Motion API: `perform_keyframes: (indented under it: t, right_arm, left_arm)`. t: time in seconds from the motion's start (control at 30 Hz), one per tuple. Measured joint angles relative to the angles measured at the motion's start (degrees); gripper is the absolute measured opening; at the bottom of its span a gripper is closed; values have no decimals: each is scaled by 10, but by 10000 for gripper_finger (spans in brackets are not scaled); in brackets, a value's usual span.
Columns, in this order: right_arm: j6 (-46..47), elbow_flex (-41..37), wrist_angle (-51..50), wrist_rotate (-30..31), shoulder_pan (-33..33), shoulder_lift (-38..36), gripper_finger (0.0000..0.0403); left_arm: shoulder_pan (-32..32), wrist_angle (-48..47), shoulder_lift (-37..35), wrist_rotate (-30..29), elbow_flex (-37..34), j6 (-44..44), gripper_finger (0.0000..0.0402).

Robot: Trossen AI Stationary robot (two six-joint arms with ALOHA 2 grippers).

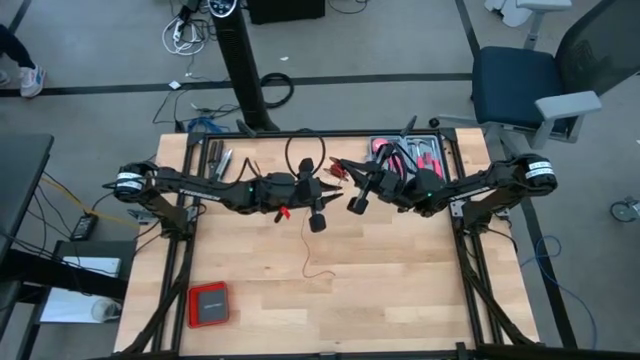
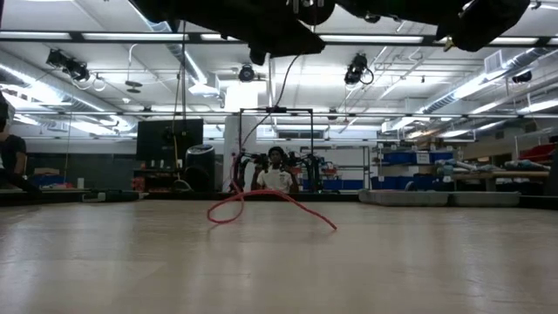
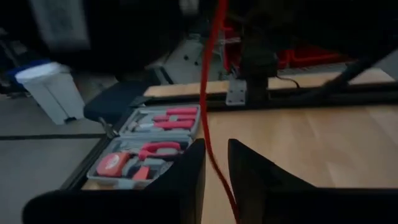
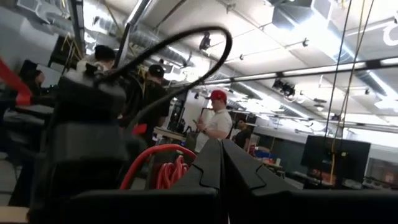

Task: Coil cords
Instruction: Coil the red cable wire onto the black spool

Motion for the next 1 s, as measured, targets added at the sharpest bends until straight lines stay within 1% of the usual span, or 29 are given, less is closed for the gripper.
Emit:
perform_keyframes:
  t: [0.17,0.3,0.53,0.73,0.8,0.9,1.0]
  right_arm:
    - [-21,-2,-17,2,0,-17,1]
    - [-20,-2,-27,2,0,-19,1]
    - [-18,-2,-18,2,1,-19,1]
    - [-25,-2,-16,2,-1,-19,1]
    - [-27,-2,-22,2,-2,-22,1]
    - [-27,-2,-47,7,1,-38,1]
    - [-34,-2,-91,19,9,-63,1]
  left_arm:
    - [0,-35,0,9,0,-13,73]
    - [0,-41,0,24,0,-15,73]
    - [0,-72,-1,29,0,-16,73]
    - [0,-77,-1,29,0,-16,73]
    - [0,-80,-2,25,0,-14,73]
    - [0,-96,-11,5,0,2,72]
    - [0,-108,-23,-7,1,16,53]
